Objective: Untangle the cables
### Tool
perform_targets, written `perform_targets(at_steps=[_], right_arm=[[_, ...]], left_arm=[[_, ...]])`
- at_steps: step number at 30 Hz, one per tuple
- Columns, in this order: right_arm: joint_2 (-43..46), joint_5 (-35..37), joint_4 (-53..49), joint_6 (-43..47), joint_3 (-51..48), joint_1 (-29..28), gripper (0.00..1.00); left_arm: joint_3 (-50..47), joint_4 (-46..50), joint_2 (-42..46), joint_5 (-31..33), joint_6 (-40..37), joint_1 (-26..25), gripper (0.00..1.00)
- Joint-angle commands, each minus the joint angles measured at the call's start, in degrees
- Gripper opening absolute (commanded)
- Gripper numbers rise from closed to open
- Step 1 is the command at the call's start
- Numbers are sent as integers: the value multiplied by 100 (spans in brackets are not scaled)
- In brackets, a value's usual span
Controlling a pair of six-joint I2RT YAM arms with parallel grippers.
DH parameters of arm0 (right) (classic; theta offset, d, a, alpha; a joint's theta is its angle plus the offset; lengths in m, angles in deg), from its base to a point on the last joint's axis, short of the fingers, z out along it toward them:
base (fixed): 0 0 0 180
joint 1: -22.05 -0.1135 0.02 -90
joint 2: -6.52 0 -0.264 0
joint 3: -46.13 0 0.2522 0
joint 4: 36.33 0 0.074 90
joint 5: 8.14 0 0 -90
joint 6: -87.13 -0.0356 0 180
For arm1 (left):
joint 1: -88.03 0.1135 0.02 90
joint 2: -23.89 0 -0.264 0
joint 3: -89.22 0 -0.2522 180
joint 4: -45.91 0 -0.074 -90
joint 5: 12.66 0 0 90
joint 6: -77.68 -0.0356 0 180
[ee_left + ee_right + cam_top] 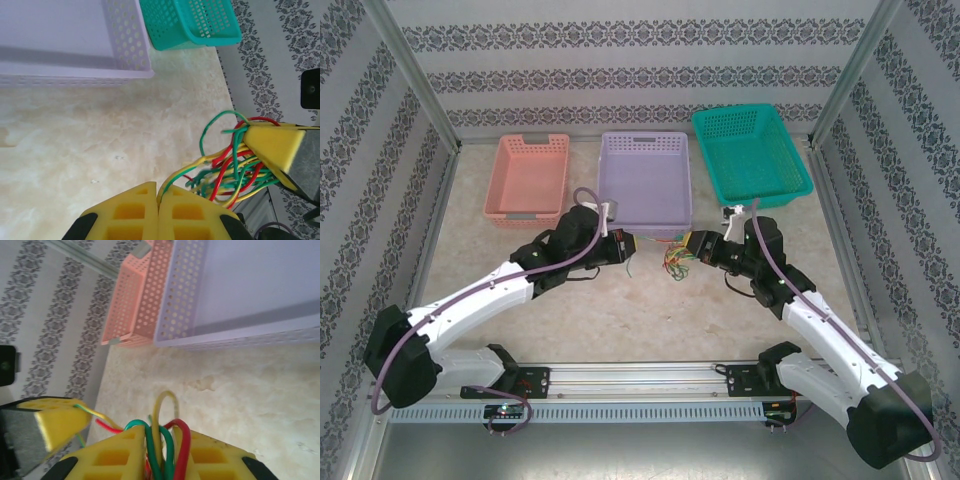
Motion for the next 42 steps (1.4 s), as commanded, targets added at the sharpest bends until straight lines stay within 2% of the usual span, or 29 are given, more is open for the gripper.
perform_targets(at_steps=[1, 5, 7, 9, 12, 15, 18, 21, 24, 26, 28, 31, 36, 42], right_arm=[[-270, 1091, -1126, 505, 97, 265, 20], [-843, 1431, -1485, 820, 464, -21, 21], [-1167, 1708, -1660, 874, 637, -213, 13], [-1373, 2048, -1786, 882, 728, -354, 12], [-1557, 2540, -2044, 912, 832, -460, 19], [-1533, 2661, -2165, 956, 791, -402, 19], [-1368, 2673, -2222, 982, 685, -261, 19], [-1245, 2430, -2140, 974, 541, -20, 21], [-1252, 2199, -1969, 942, 454, 92, 10], [-1346, 2160, -1925, 914, 469, 95, 8], [-1481, 2166, -1922, 883, 522, 95, 0], [-1565, 2434, -2115, 770, 585, 136, 0], [-1221, 2710, -2426, 477, 435, 798, 0], [-710, 2195, -2430, 367, 296, 2145, 0]], left_arm=[[-57, 593, 151, 542, -259, 465, 0], [-51, 141, -215, 33, -146, 461, 0], [-109, -108, -396, -90, -34, 461, 0], [-145, -198, -500, -84, 9, 461, 0], [-148, 19, -491, 232, -2, 478, 0], [-50, 677, -359, 917, -135, 511, 0], [-62, 1304, -130, 1583, -155, 631, 0], [-244, 1437, 118, 1685, -130, 849, 0], [-394, 1288, 197, 1422, -161, 976, 0], [-428, 1265, 164, 1338, -146, 976, 0], [-500, 1211, 148, 1296, -115, 976, 0], [-553, 1291, 209, 1409, -105, 980, 0], [-485, 1816, 479, 1944, -220, 1011, 0], [-603, 2298, 811, 2422, -317, 1107, 0]])
